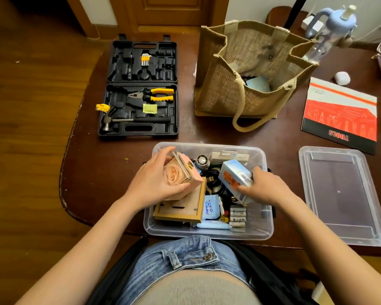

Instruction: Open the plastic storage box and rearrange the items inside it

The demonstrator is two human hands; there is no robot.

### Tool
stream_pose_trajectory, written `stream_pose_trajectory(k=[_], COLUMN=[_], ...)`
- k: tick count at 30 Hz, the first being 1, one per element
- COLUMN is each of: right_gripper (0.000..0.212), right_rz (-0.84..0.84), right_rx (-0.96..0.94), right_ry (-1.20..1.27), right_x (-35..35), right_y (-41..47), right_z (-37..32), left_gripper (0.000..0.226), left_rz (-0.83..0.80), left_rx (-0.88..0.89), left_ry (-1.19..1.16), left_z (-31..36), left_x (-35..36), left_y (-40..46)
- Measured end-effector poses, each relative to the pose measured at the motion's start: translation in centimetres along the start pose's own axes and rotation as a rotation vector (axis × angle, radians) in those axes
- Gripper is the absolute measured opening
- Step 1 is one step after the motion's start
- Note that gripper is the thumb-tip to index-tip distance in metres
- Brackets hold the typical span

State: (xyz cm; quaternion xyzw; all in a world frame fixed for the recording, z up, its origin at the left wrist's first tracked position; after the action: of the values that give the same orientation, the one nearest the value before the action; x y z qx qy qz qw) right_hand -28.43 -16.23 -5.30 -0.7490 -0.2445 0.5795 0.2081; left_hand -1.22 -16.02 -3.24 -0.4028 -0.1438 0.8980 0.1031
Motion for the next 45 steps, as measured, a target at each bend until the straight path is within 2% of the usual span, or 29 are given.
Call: stream_pose_trajectory(k=[4, 6, 10, 13, 16, 19, 21, 24, 25, 27, 30, 33, 36, 38, 42, 45], right_gripper=[0.051, 0.048, 0.057, 0.057, 0.051, 0.037, 0.032, 0.059, 0.062, 0.051, 0.029, 0.017, 0.006, 0.014, 0.015, 0.019], right_rz=[0.064, 0.043, 0.016, 0.147, 0.298, 0.386, 0.309, -0.071, -0.176, -0.291, -0.338, -0.276, -0.174, -0.092, 0.096, 0.213], right_rx=[0.003, 0.029, 0.113, 0.114, 0.073, -0.077, -0.171, -0.184, -0.167, -0.106, -0.003, 0.003, -0.088, -0.109, -0.092, -0.098], right_ry=[-0.004, -0.051, -0.146, -0.273, -0.264, -0.217, -0.096, 0.129, 0.23, 0.444, 0.733, 1.059, 0.936, 0.813, 0.801, 0.776], right_x=[0.0, 0.2, 0.2, -0.2, -0.6, -0.1, 1.4, 5.2, 6.2, 7.6, 8.5, 6.8, 3.4, 1.3, -1.7, -2.6], right_y=[-0.7, -1.0, -1.7, -2.0, -2.1, -2.1, -1.7, -0.4, 0.0, 0.5, 0.5, -0.1, -1.0, -1.7, -3.0, -3.6], right_z=[-0.1, 0.0, 0.3, -0.2, -0.8, -2.5, -4.4, -7.1, -7.7, -8.2, -8.5, -8.5, -6.8, -5.0, -1.8, -0.6], left_gripper=[0.094, 0.094, 0.092, 0.09, 0.089, 0.089, 0.09, 0.091, 0.091, 0.09, 0.094, 0.095, 0.089, 0.09, 0.089, 0.08], left_rz=[0.037, 0.052, 0.065, 0.044, 0.083, 0.153, 0.192, 0.204, 0.207, 0.211, 0.218, 0.229, 0.211, 0.177, 0.067, -0.04], left_rx=[0.022, 0.027, -0.003, -0.023, -0.034, -0.096, -0.153, -0.206, -0.203, -0.186, -0.182, -0.201, -0.223, -0.226, -0.155, -0.099], left_ry=[0.113, 0.145, 0.18, 0.133, 0.07, -0.046, -0.12, -0.208, -0.219, -0.231, -0.278, -0.39, -0.502, -0.506, -0.285, -0.05], left_z=[0.6, 1.0, 1.2, 0.8, 0.6, 0.0, -0.8, -1.6, -1.7, -1.5, -1.4, -1.8, -2.6, -2.8, -1.6, -0.2], left_x=[0.2, 0.4, 0.6, 0.5, 0.1, -0.7, -1.2, -1.6, -1.7, -1.8, -2.1, -2.4, -2.6, -2.6, -1.9, -0.2], left_y=[0.6, 1.0, 1.6, 1.8, 1.7, 1.5, 1.6, 1.8, 1.7, 1.7, 1.4, 1.3, 1.5, 1.7, 1.4, 1.2])
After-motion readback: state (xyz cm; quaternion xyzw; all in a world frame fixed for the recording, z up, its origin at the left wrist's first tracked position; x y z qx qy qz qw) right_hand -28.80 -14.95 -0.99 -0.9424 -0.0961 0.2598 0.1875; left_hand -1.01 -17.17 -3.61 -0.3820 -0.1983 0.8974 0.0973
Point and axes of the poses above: each hand's wrist, its own y-axis towards the middle knuckle, its own x-axis out of the palm, z = x × y, the point moved 6 cm from there along y, towards the middle knuckle, and after that the axes turned 9 degrees about -x, right-handed, at the moved point
